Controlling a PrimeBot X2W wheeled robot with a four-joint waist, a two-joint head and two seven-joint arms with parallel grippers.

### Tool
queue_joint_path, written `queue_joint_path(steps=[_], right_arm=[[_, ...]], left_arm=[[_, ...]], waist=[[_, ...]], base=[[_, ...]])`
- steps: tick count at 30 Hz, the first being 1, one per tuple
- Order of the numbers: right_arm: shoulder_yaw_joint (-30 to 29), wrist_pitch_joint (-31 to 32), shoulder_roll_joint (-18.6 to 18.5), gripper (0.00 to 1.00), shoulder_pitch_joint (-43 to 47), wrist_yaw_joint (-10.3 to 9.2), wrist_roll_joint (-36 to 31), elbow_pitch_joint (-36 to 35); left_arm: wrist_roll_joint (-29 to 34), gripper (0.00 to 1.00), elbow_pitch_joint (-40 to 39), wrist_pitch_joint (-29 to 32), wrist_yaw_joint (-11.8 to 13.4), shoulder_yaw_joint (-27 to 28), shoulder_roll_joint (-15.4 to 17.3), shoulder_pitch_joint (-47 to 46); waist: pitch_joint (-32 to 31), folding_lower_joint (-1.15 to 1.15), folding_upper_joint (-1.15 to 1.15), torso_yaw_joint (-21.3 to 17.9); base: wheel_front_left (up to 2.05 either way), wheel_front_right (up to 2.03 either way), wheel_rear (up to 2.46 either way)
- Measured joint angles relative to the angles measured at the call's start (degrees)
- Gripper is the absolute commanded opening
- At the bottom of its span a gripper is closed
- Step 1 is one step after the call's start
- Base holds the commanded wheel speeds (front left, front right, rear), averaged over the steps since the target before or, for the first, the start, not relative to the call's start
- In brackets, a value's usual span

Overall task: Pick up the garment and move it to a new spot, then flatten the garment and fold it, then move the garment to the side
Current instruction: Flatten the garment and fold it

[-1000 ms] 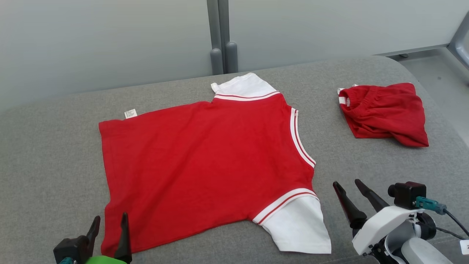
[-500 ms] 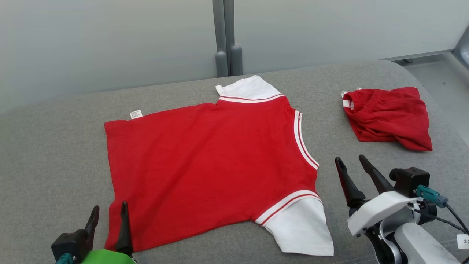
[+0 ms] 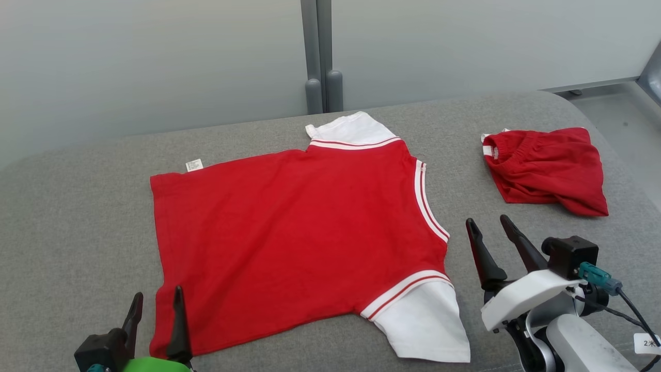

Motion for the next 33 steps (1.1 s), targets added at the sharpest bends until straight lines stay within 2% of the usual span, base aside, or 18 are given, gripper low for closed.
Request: queue_joint_path(steps=[24,33], right_arm=[[-1.05,-0.52,2.12,1.00,0.19,-0.43,-1.75,0.41],[-1.04,-0.62,2.22,1.00,0.54,-0.34,-2.21,1.13]], left_arm=[[0.98,1.00,-2.97,0.00,0.47,0.37,-0.48,2.43],[-0.38,1.00,0.52,1.26,0.48,0.13,-0.77,5.66]], waist=[[-0.64,0.00,0.00,0.19],[-0.78,0.00,0.00,0.22]], base=[[0.00,0.00,0.00],[0.00,0.00,0.00]])
